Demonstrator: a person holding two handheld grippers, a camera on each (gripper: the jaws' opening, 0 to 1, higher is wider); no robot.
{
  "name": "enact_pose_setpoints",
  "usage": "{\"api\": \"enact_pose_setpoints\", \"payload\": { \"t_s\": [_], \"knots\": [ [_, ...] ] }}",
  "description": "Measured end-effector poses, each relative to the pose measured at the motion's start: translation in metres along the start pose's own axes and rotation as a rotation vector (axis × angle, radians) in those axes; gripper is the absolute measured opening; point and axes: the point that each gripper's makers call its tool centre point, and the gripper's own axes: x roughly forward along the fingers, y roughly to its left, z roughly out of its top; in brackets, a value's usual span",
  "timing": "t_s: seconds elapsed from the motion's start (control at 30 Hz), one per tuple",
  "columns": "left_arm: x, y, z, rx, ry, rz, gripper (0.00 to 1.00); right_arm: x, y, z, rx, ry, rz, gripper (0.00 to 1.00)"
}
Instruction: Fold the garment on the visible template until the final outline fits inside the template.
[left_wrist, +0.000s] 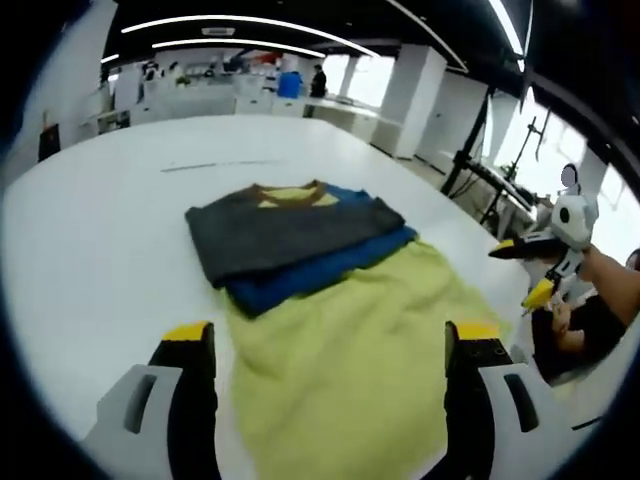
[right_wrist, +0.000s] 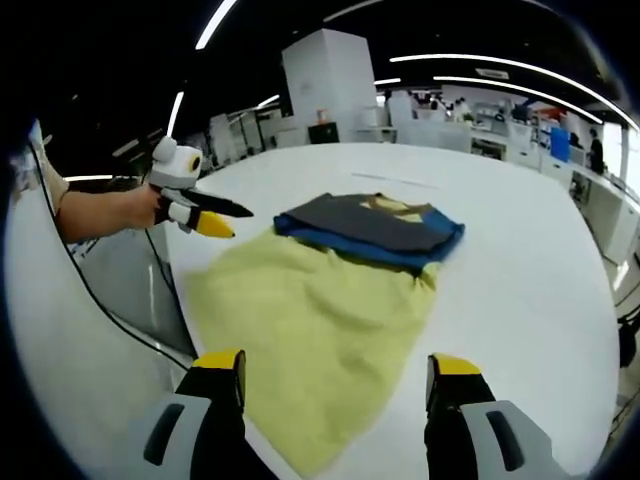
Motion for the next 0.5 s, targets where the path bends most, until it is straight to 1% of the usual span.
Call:
{"api": "enact_pose_setpoints", "payload": {
  "t_s": [0.07,0.5],
  "knots": [
    [-0.003,0.001,-0.001,-0.001,-0.002,0.002,0.92,0.0,0.0,-0.001,0.0,0.001,-0.001,0.72],
    [-0.019,0.006,-0.023,-0.026,0.01,0.017,0.9,0.001,0.003,-0.006,0.004,0.014,-0.003,0.72]
  ]
}}
